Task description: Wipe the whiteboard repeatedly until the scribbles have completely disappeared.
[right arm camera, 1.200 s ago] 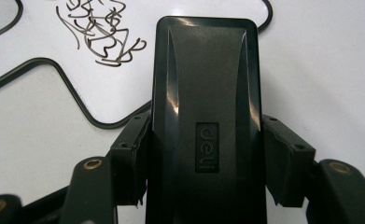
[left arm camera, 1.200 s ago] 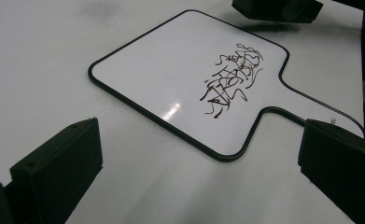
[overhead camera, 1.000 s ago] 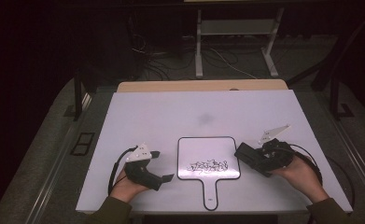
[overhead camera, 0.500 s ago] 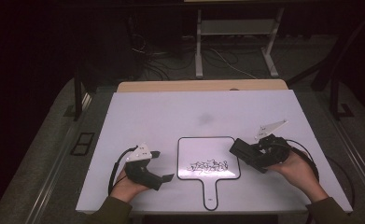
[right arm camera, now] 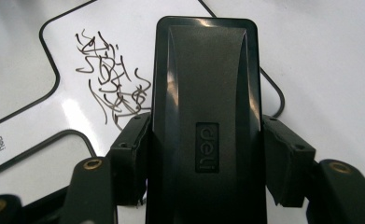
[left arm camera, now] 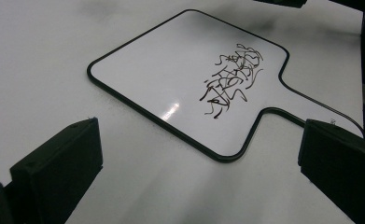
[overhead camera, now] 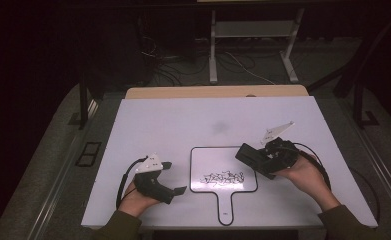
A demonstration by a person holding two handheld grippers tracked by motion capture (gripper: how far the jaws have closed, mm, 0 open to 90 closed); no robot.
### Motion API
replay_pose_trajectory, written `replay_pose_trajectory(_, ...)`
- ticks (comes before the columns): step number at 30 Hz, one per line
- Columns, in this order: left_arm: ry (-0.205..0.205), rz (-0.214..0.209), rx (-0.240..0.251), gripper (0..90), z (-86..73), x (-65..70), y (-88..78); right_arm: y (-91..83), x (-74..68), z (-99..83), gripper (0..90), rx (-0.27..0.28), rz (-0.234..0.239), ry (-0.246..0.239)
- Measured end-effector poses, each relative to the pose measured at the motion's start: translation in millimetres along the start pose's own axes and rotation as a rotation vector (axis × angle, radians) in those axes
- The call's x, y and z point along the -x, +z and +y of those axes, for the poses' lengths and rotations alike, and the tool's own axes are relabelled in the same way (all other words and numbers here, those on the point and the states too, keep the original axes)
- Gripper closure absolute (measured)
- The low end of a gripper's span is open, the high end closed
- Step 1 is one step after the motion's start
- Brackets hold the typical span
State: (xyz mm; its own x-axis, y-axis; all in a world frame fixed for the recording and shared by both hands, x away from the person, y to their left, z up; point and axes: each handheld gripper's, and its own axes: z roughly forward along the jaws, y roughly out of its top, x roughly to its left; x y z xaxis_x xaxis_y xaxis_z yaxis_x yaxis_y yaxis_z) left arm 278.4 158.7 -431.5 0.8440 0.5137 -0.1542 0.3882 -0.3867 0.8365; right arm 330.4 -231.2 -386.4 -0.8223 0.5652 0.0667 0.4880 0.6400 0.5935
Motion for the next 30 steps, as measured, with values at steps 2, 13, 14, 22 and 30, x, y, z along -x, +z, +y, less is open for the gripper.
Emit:
replay_pose_trajectory(2, -0.001, 0.001, 0.000, 0.0, -0.1, -0.1, -0.2, 2.6, -1.1, 3.1, 38.7, -0.005, 0.000, 0.001)
replay_pose_trajectory(13, 0.002, 0.004, 0.003, 0.0, -0.2, 0.2, -0.3, 19.3, -6.5, 18.4, 38.7, -0.027, 0.011, -0.034)
replay_pose_trajectory(14, 0.000, 0.005, 0.003, 0.0, -0.2, 0.1, -0.4, 20.9, -6.7, 19.6, 38.7, -0.029, 0.011, -0.036)
replay_pose_trajectory(22, 0.000, 0.003, 0.003, 0.0, -0.2, -0.1, -0.5, 35.0, -9.5, 25.7, 38.6, -0.045, 0.018, -0.058)
replay_pose_trajectory(30, 0.003, 0.001, 0.002, 0.0, -0.3, 0.2, -0.3, 45.2, -13.9, 26.1, 38.6, -0.066, 0.014, -0.082)
